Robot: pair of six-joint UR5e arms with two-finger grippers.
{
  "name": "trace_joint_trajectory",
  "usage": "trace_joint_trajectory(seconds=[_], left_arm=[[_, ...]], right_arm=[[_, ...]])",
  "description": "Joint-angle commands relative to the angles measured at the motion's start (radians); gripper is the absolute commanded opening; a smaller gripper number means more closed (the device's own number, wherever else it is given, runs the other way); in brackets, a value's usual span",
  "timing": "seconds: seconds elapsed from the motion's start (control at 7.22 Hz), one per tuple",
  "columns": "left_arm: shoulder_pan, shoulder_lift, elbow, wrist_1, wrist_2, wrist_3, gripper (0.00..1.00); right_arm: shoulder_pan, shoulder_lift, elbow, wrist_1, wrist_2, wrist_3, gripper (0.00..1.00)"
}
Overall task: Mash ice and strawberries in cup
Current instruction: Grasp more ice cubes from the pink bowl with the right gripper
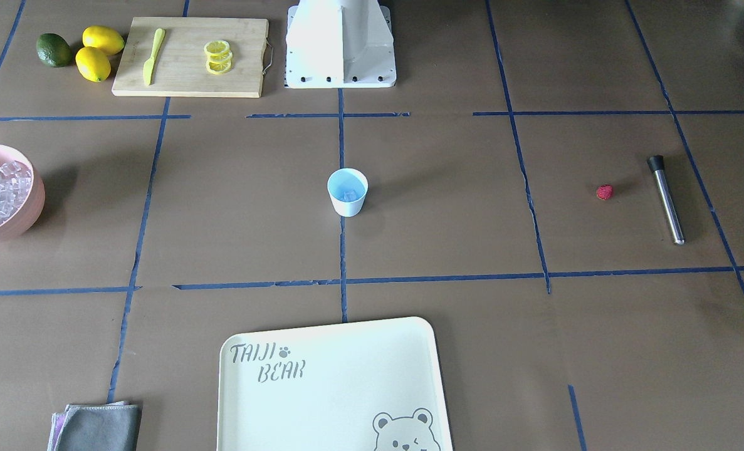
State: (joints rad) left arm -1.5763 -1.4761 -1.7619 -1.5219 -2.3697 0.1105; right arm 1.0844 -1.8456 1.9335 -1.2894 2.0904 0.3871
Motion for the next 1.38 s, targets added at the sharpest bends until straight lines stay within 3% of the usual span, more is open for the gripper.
trace_joint_trajectory(seconds=[0.0,0.28,0.55,1.25], left_arm=[[-0.001,0.000,-0.004,0.000,0.000,0.000,1.00],[0.001,0.002,-0.021,0.002,0.000,0.000,1.00],[0.001,0.002,-0.024,0.002,0.000,0.000,1.00],[0.001,0.002,-0.025,0.000,0.000,0.000,1.00]], right_arm=[[-0.006,0.006,-0.002,0.002,0.014,0.045,0.61],[-0.026,0.006,-0.002,0.007,0.077,0.141,0.56],[-0.075,0.005,-0.008,0.068,0.074,0.234,0.55],[-0.090,0.005,-0.050,0.071,0.068,0.234,0.53]])
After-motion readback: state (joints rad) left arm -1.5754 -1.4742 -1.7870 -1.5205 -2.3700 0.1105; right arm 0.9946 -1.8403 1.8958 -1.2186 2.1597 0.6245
